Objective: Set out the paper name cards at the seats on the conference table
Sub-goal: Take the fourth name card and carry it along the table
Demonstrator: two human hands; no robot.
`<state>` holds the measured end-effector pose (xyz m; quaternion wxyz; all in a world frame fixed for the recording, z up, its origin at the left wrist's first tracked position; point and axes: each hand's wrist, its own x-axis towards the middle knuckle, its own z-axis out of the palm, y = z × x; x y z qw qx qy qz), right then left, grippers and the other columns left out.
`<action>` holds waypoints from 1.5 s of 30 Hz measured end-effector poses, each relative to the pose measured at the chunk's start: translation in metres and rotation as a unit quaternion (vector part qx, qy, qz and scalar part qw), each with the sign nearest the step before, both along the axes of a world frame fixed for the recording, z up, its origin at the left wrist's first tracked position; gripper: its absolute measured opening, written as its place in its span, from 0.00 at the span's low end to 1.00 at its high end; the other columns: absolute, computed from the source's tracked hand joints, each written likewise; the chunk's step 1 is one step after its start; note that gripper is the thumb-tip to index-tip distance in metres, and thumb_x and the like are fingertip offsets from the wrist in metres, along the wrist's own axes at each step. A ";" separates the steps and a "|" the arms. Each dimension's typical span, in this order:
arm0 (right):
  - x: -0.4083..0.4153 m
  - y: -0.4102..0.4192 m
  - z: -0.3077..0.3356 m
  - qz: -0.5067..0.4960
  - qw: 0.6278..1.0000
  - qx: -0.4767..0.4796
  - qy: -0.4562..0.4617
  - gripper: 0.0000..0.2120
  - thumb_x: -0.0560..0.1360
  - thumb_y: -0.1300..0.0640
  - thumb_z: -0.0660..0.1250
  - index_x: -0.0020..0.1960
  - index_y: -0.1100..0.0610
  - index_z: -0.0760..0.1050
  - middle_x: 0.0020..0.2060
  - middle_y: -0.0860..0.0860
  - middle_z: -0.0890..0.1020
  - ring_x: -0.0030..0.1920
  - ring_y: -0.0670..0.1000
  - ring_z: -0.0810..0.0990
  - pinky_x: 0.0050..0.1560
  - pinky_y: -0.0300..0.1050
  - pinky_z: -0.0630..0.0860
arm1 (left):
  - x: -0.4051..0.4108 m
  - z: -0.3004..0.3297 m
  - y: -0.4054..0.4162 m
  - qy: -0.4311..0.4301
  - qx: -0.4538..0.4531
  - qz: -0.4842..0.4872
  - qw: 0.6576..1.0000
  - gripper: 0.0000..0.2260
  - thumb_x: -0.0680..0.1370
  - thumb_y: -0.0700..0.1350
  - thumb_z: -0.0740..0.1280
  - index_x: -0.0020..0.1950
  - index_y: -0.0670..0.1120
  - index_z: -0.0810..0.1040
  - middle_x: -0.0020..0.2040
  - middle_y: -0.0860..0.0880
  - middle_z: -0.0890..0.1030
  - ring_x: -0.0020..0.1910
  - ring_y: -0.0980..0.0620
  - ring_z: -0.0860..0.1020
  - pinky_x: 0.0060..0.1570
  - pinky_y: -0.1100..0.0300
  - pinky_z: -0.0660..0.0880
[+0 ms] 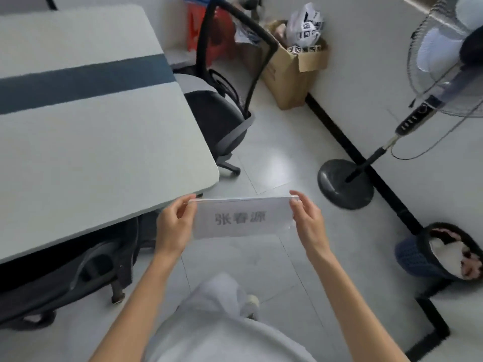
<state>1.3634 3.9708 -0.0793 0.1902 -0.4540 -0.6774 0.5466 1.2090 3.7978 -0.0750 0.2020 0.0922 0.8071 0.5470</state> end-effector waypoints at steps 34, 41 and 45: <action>-0.568 0.086 -0.046 0.730 0.668 0.133 -0.061 0.24 0.74 0.64 0.59 0.69 0.55 0.64 0.60 0.60 0.77 0.62 0.58 0.74 0.58 0.46 0.72 | -0.241 -0.059 0.083 0.015 -0.094 0.587 0.804 0.14 0.76 0.42 0.63 0.60 0.40 0.75 0.52 0.40 0.81 0.49 0.49 0.78 0.47 0.63 0.68; -0.604 0.095 -0.055 0.786 0.603 0.135 -0.019 0.19 0.76 0.60 0.62 0.67 0.53 0.69 0.58 0.57 0.78 0.60 0.53 0.76 0.56 0.39 0.70 | -0.244 -0.069 0.104 0.029 -0.166 0.613 0.772 0.12 0.74 0.40 0.66 0.58 0.41 0.77 0.49 0.39 0.81 0.45 0.48 0.78 0.41 0.76 0.68; -0.611 0.100 -0.054 0.778 0.617 0.117 0.023 0.14 0.75 0.59 0.65 0.60 0.53 0.75 0.60 0.50 0.78 0.61 0.51 0.75 0.53 0.21 0.64 | -0.245 -0.063 0.094 0.056 -0.197 0.602 0.772 0.11 0.72 0.42 0.69 0.53 0.42 0.80 0.49 0.41 0.76 0.52 0.45 0.75 0.56 0.59 0.72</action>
